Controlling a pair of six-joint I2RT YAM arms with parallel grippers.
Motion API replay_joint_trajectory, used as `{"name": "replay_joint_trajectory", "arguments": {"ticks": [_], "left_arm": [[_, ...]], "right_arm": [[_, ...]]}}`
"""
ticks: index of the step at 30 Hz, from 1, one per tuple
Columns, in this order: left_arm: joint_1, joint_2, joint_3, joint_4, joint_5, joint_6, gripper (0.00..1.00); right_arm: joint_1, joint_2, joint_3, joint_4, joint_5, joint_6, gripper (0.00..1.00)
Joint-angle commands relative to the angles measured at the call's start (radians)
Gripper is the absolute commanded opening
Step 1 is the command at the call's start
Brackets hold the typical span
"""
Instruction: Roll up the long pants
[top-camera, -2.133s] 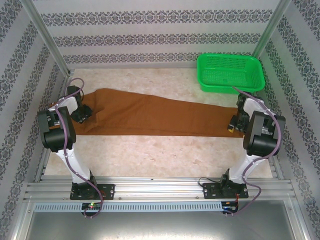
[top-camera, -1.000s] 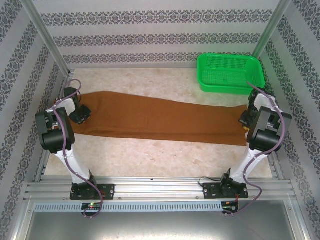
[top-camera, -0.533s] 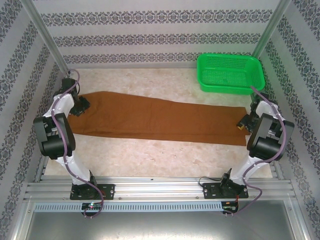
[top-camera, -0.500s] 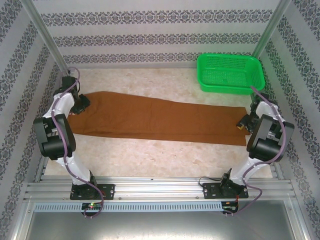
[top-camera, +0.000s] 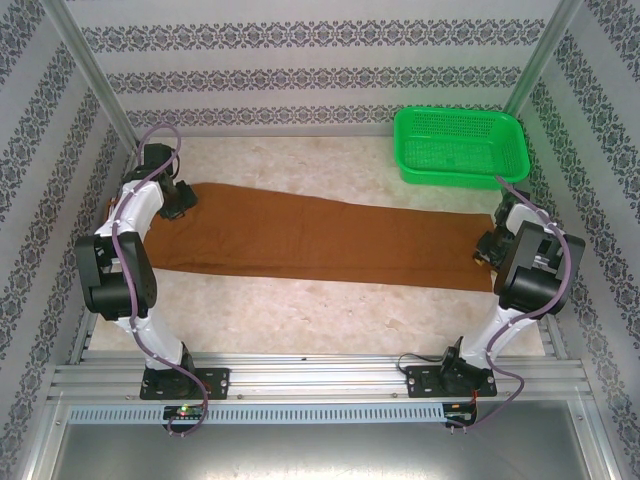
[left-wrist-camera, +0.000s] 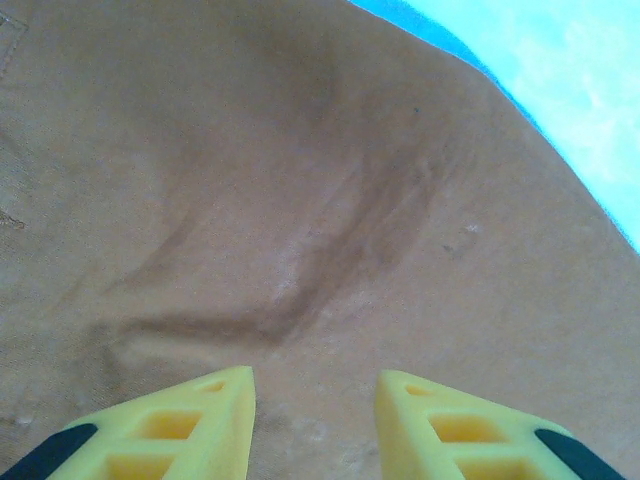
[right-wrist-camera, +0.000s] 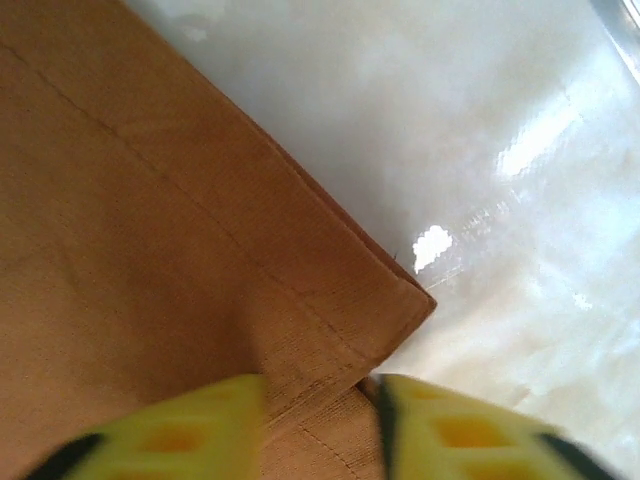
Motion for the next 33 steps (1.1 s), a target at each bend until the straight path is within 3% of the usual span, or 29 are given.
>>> {"name": "replay_joint_trajectory", "arguments": {"ticks": [1,10,13,15,17,18,28,33], "left_arm": [[0.005,-0.021,-0.017,-0.050,-0.013,0.043,0.36],[0.007,-0.045,-0.045,-0.037,-0.020,0.052,0.28],[0.005,-0.040,-0.054,-0.018,0.009,0.049,0.35],[0.005,-0.029,-0.066,0.000,0.020,0.044,0.39],[0.005,-0.019,-0.069,0.010,0.036,0.040,0.41],[0.005,-0.013,-0.069,0.012,0.045,0.041,0.40],[0.004,0.057,-0.075,0.065,0.119,0.019,0.35],[-0.002,0.079,-0.061,0.062,0.128,0.014,0.34]], "right_arm": [[0.012,-0.009,0.009,0.002,0.029,0.017,0.00],[0.042,-0.195,0.008,-0.036,0.054,0.027,0.00],[0.040,-0.227,-0.023,-0.041,0.043,0.018,0.01],[0.033,-0.211,-0.050,-0.042,0.046,0.017,0.60],[0.016,-0.194,-0.080,-0.026,0.030,0.019,0.81],[0.010,-0.191,-0.094,-0.010,0.023,0.022,0.87],[-0.034,-0.096,-0.104,0.124,-0.007,0.054,0.89],[-0.034,0.022,-0.063,0.165,-0.021,0.055,0.88]]}}
